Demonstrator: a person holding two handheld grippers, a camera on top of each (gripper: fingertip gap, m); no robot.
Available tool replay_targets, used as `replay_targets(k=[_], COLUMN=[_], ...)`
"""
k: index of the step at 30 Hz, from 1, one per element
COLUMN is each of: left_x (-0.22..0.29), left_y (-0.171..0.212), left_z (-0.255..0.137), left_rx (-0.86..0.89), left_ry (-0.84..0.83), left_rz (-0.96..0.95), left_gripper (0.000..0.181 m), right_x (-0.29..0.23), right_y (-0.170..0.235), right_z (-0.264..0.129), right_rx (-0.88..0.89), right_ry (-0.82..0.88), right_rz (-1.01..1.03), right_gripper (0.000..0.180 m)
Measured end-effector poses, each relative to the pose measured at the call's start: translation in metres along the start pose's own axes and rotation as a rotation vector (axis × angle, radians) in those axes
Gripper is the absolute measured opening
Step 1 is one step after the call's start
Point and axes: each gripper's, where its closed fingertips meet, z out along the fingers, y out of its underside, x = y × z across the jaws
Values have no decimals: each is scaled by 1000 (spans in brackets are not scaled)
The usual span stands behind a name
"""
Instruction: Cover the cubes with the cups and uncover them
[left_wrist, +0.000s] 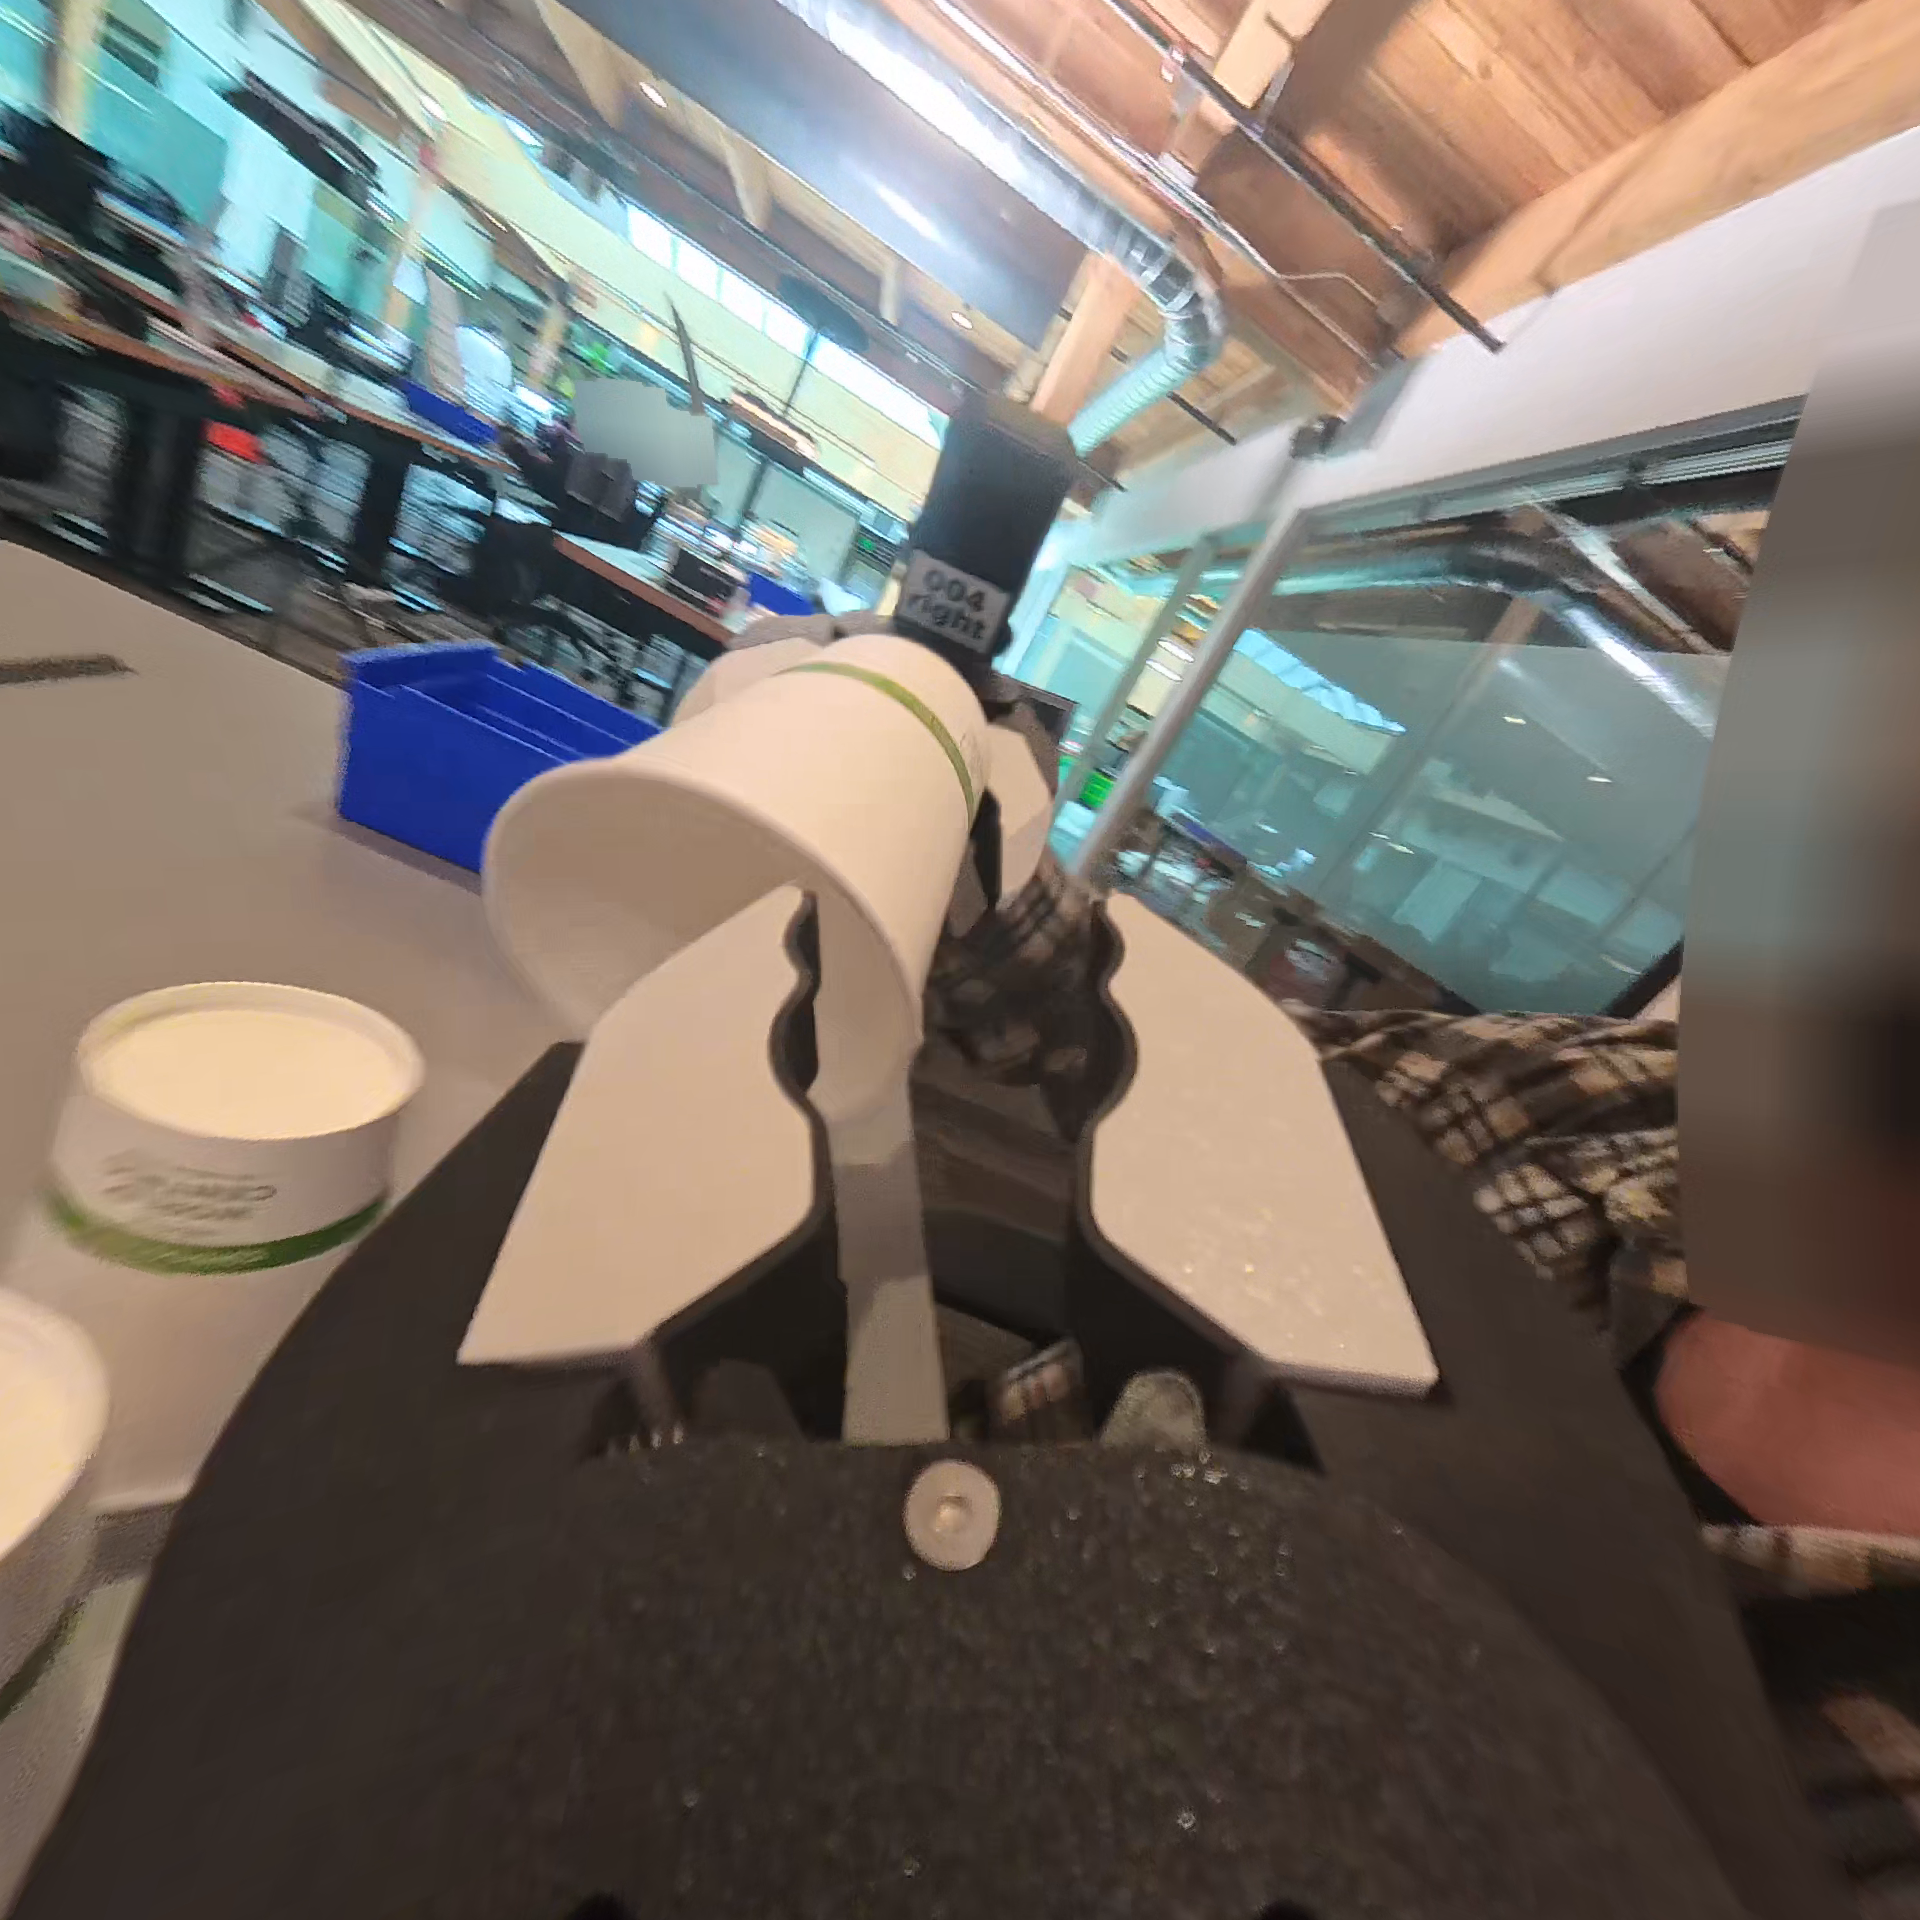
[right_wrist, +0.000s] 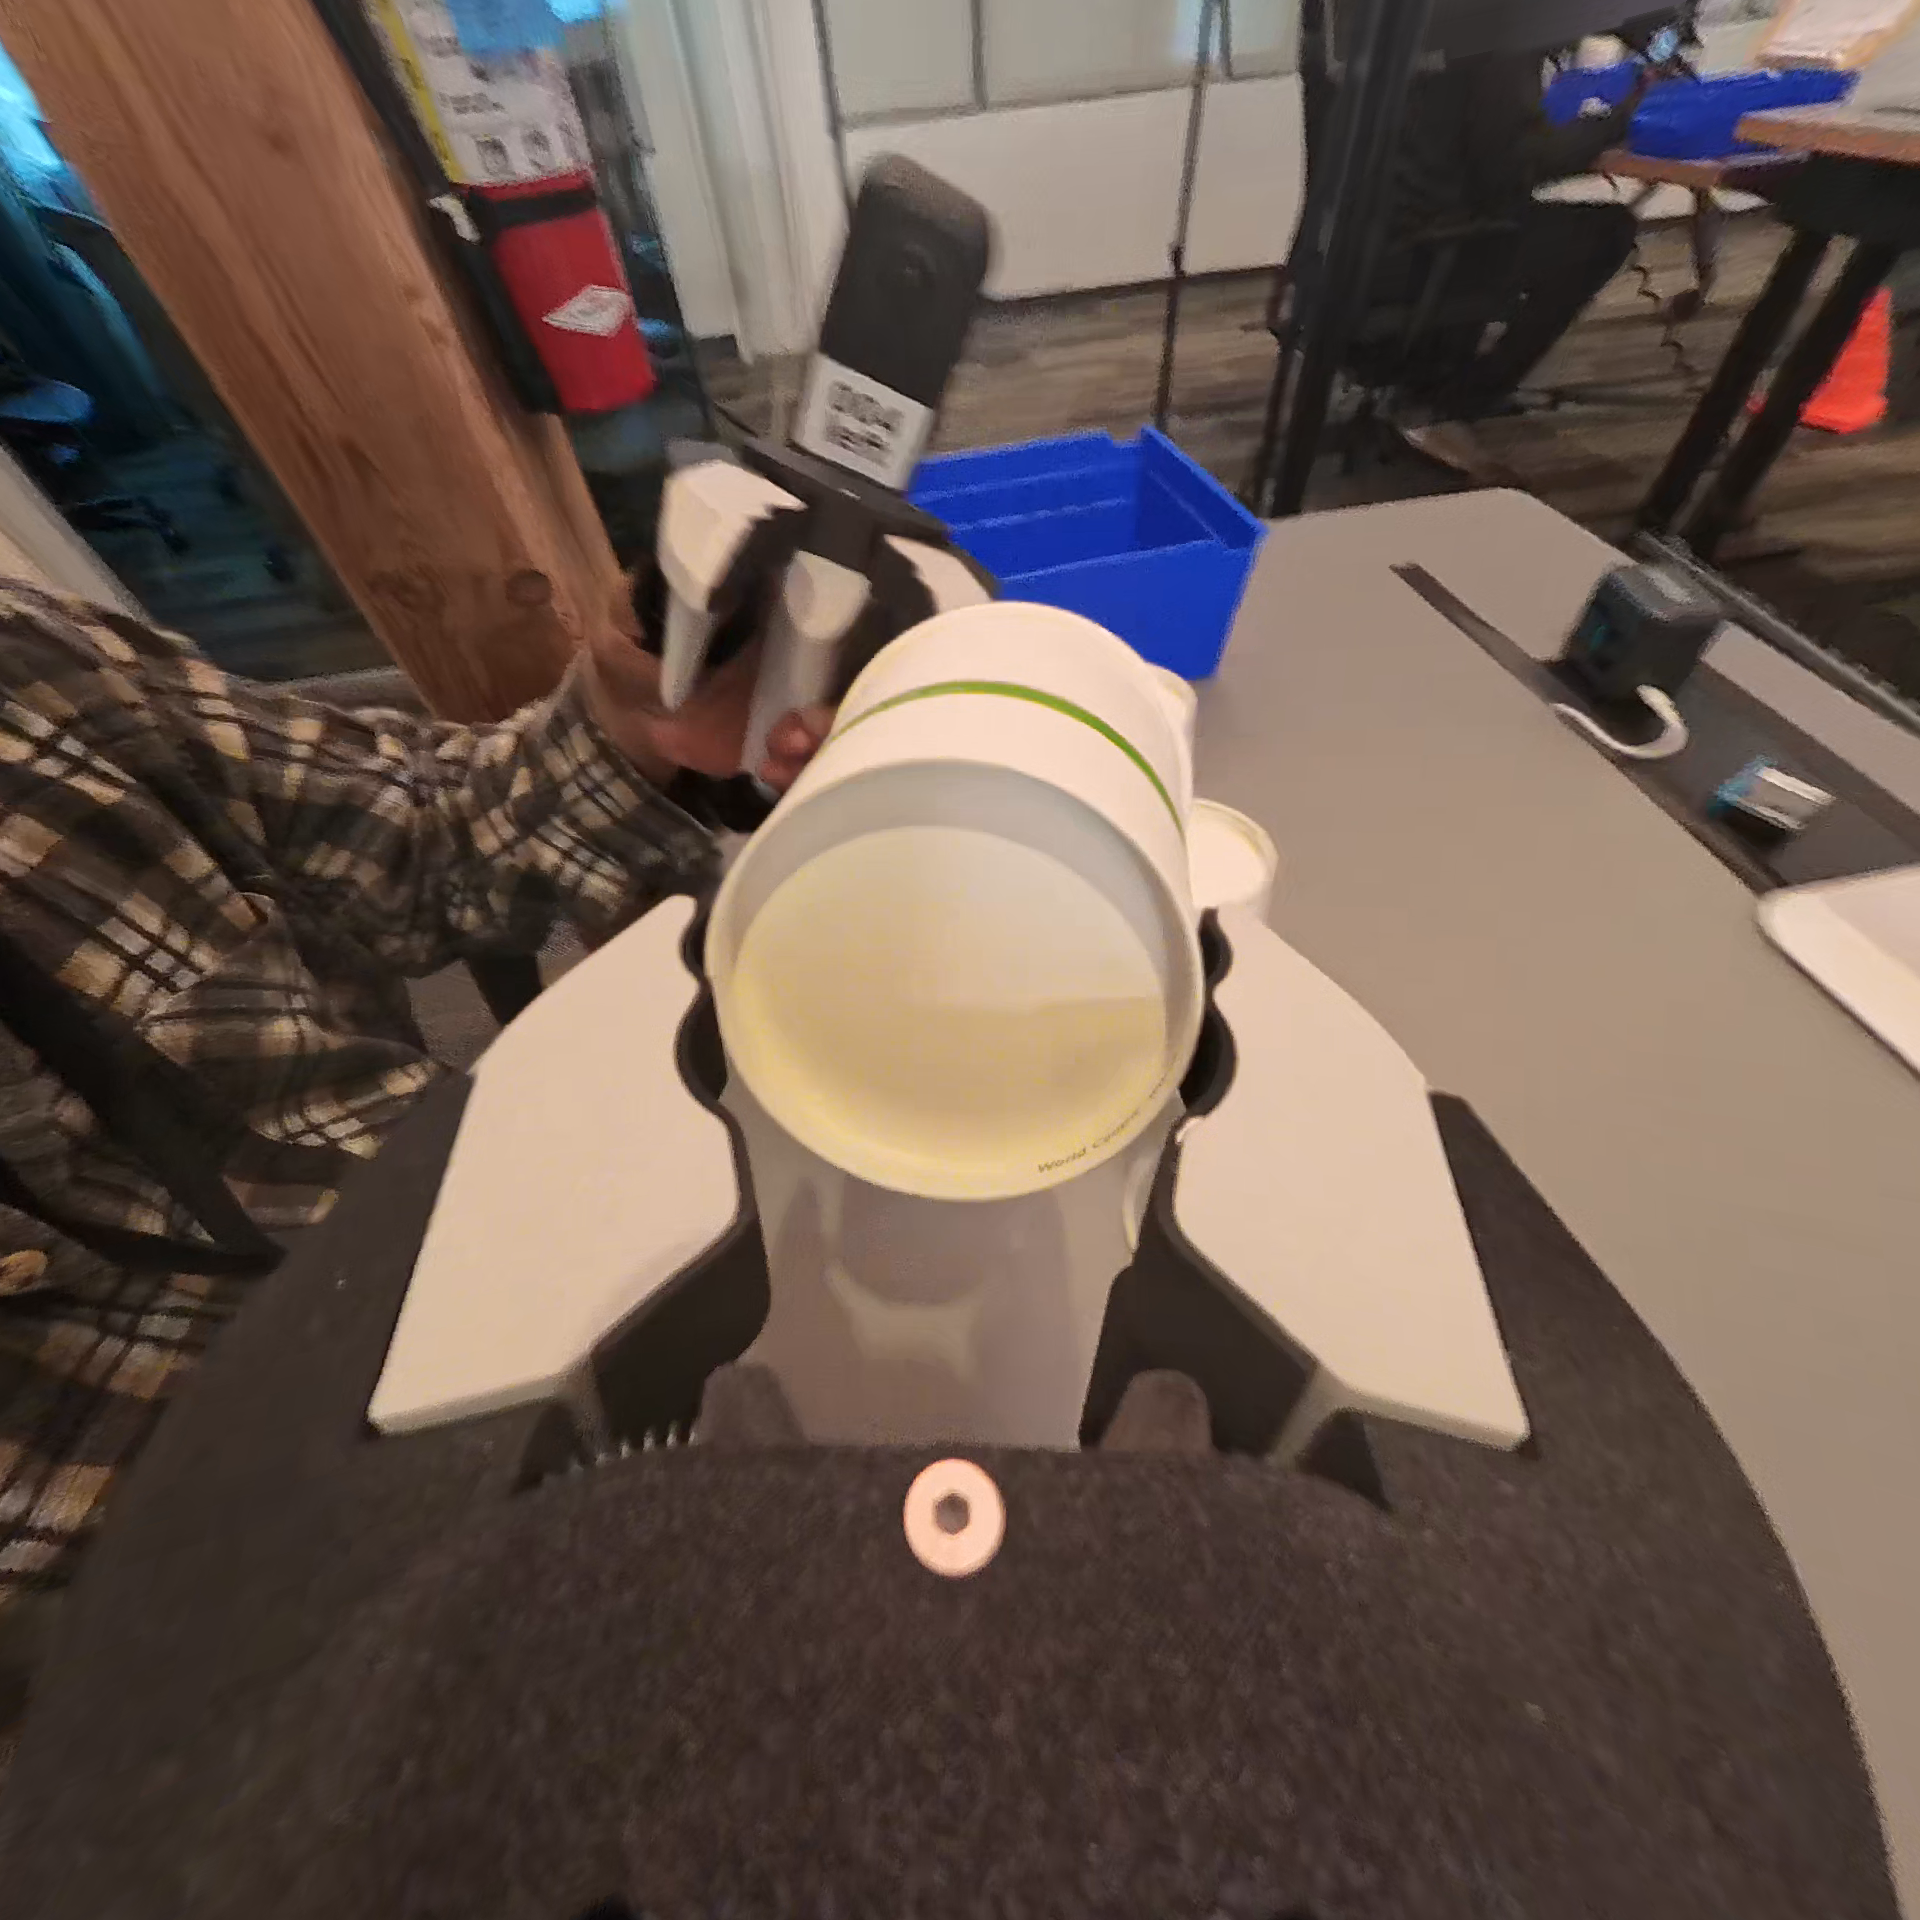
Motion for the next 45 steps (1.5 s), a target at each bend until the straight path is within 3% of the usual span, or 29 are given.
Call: replay_targets(k=[8,12,16,24,34,43,45], left_x=[9,18,17,16,6,-1,-2], left_y=[-34,-41,-41,-50,-45,-39,-37], left_z=[-51,-62,-71,-85,-83,-80,-79], left_rx=[27,2,-27,-12,-38,-75,-83], left_ry=[-315,-402,-467,-509,-507,-514,-518], left_rz=[268,388,440,476,454,451,447], left_gripper=[51,47,45,43,42,42,42], right_x=[82,106,113,118,117,120,117], right_y=[23,60,94,127,165,169,173], right_z=[-79,-83,-66,-36,-28,-30,-30], right_rx=[-629,-896,-1017,-1081,-1147,-1148,-1162], right_ry=[317,331,268,186,120,110,92], right_rz=[-16,18,36,54,109,183,204], right_gripper=[86,86,86,86,86,87,105])
